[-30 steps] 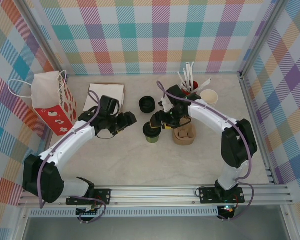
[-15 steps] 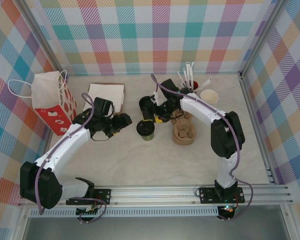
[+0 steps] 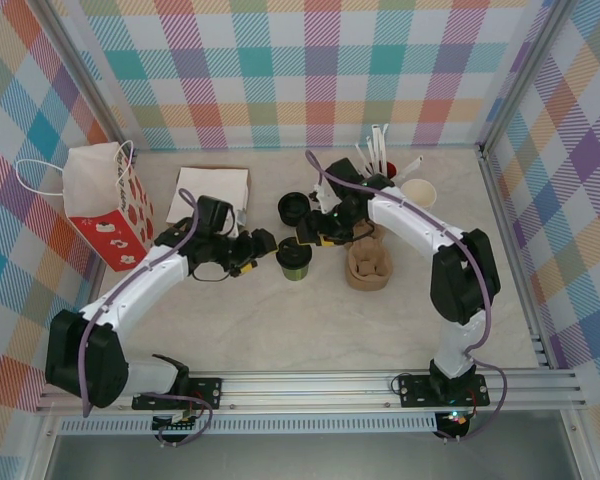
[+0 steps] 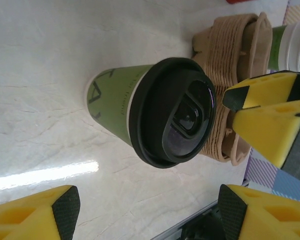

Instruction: Pack the takeout coffee

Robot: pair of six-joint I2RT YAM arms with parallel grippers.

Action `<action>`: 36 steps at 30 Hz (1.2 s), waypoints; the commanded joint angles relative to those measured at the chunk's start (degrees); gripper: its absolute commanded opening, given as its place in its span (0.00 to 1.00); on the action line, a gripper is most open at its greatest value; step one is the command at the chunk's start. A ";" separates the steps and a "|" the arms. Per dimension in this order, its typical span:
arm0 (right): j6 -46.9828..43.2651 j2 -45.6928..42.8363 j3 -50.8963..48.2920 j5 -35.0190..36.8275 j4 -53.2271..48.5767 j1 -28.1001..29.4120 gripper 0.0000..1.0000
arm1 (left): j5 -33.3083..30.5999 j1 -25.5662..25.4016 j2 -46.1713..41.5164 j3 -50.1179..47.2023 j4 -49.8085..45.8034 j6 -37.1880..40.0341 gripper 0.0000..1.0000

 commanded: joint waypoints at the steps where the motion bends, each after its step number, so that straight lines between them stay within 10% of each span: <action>1: -0.36 -1.10 -1.31 -0.42 -1.48 -0.15 0.57 | 1.12 -2.05 2.22 0.52 1.72 0.07 0.75; 36: -2.83 6.56 -1.43 6.35 -11.75 1.35 0.45 | -6.09 -3.71 11.49 -2.20 1.03 1.87 0.63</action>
